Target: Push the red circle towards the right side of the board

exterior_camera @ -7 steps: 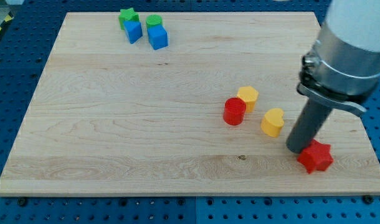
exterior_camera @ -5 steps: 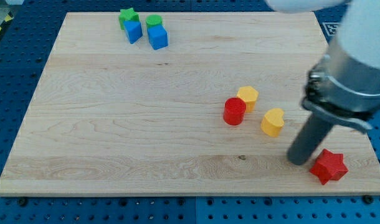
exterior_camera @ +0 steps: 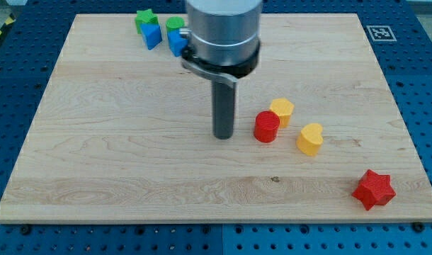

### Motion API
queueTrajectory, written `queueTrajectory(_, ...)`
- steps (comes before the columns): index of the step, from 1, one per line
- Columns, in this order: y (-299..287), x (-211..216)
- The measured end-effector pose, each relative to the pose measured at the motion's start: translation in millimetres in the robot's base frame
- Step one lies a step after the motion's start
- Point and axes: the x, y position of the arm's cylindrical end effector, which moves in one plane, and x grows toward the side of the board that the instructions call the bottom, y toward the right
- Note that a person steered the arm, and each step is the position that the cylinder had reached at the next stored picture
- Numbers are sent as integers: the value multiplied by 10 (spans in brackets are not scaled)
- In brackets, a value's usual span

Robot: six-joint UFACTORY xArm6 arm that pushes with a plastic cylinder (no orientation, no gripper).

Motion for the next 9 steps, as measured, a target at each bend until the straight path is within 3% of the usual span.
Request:
queueTrajectory(4,514,-121)
queueTrajectory(7,342,-324)
queueTrajectory(9,1035,14)
